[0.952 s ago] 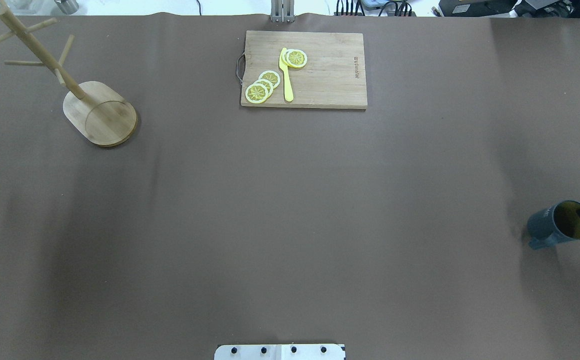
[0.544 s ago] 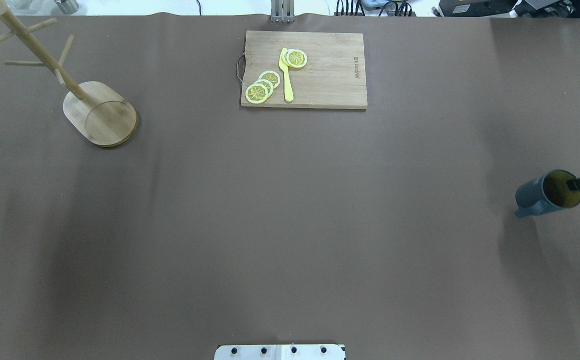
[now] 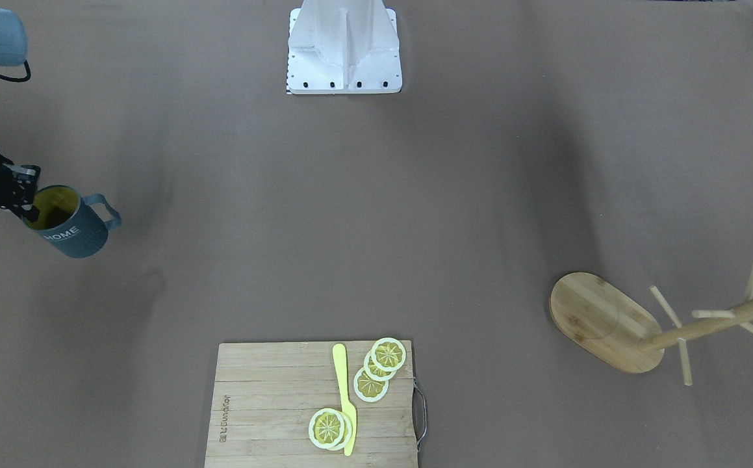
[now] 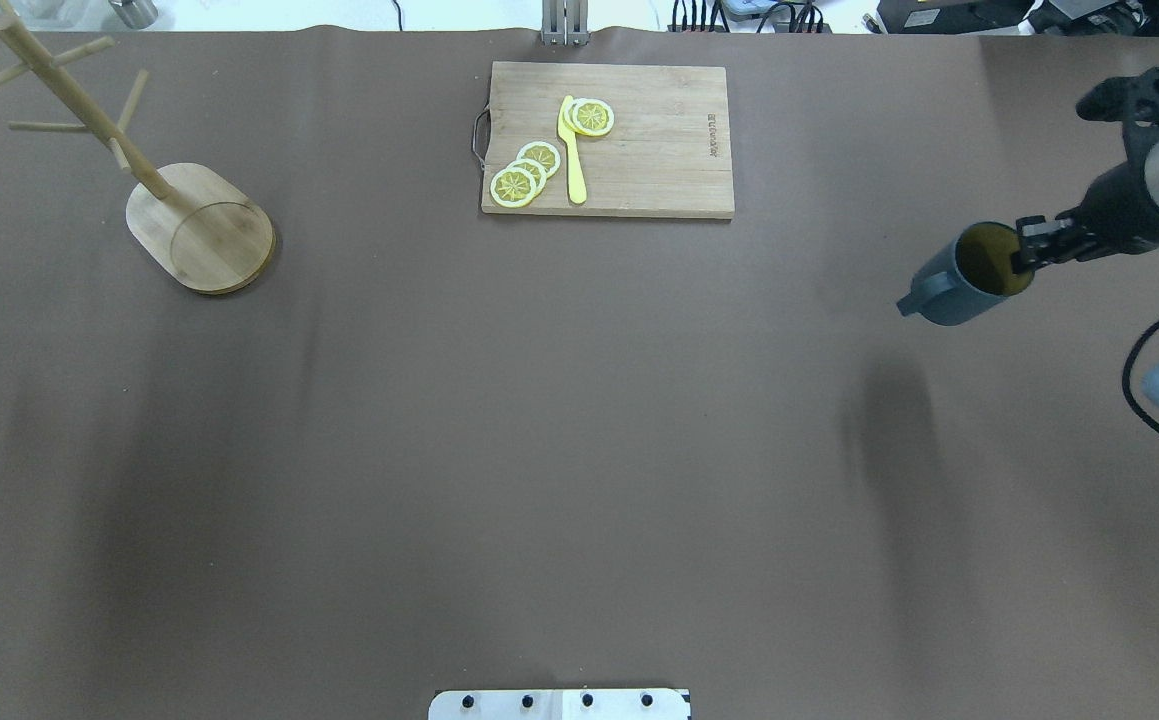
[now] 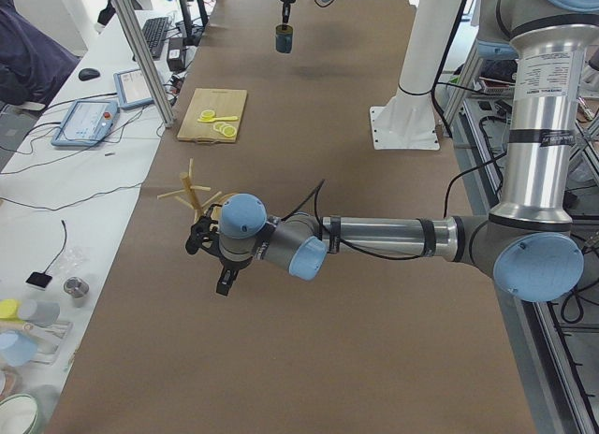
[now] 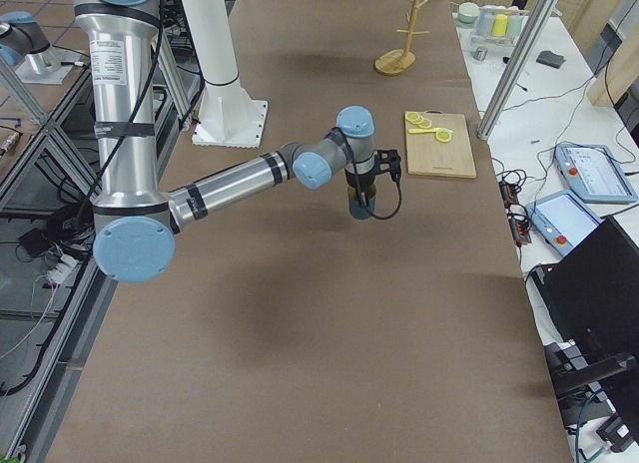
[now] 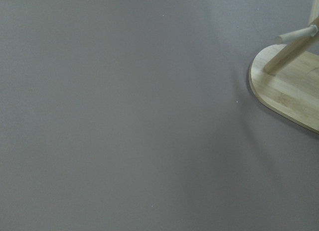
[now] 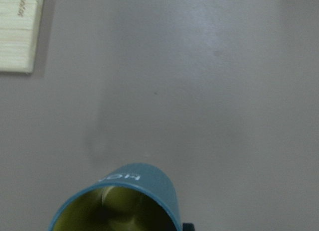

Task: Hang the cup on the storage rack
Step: 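Carry the teal mug with the right gripper toward the table center, then release the mug upright and withdraw the right gripper while the left arm moves in, then move the left gripper to the mug and grasp its handle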

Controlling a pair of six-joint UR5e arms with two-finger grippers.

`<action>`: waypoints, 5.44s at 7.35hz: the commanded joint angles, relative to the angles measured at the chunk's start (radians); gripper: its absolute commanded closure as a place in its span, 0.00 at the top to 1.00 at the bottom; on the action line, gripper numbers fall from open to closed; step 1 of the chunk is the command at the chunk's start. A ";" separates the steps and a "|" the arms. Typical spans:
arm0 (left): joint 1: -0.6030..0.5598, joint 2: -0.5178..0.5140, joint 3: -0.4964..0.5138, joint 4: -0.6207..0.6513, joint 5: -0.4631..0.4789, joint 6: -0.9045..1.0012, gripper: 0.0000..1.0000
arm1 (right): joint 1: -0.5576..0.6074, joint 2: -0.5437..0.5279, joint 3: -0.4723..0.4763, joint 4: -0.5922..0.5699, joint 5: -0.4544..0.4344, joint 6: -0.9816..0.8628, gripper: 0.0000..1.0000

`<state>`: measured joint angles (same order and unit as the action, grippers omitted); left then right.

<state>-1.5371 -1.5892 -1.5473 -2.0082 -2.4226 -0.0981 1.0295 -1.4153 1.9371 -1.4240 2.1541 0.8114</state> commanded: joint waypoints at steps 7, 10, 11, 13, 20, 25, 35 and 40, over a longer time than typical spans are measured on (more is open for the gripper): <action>0.000 0.000 0.007 0.000 0.000 0.000 0.99 | -0.478 0.540 -0.137 -0.306 -0.359 1.058 0.00; 0.000 0.000 0.010 0.000 0.000 0.000 0.99 | -0.551 0.666 -0.285 -0.303 -0.418 1.253 0.00; 0.000 0.000 0.010 0.000 0.000 0.000 0.99 | -0.575 0.694 -0.332 -0.297 -0.451 1.290 0.00; 0.000 -0.002 0.010 0.000 0.000 0.000 0.99 | -0.591 0.708 -0.357 -0.293 -0.467 1.292 0.18; -0.002 0.000 -0.003 -0.020 -0.001 0.003 0.99 | -0.534 0.627 -0.192 -0.305 -0.410 1.027 1.00; 0.032 0.058 -0.020 -0.486 -0.013 -0.301 0.99 | -0.262 0.390 -0.058 -0.293 -0.147 0.503 1.00; 0.662 -0.134 -0.122 -0.600 0.442 -0.660 0.98 | 0.400 -0.080 -0.141 -0.293 0.135 -0.731 1.00; 0.895 -0.308 -0.033 -0.600 0.725 -0.651 0.97 | 0.491 -0.264 -0.141 -0.208 0.155 -0.859 1.00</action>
<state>-0.7125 -1.8660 -1.5979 -2.6078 -1.7887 -0.7538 1.5098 -1.6472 1.7965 -1.6653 2.3044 -0.0431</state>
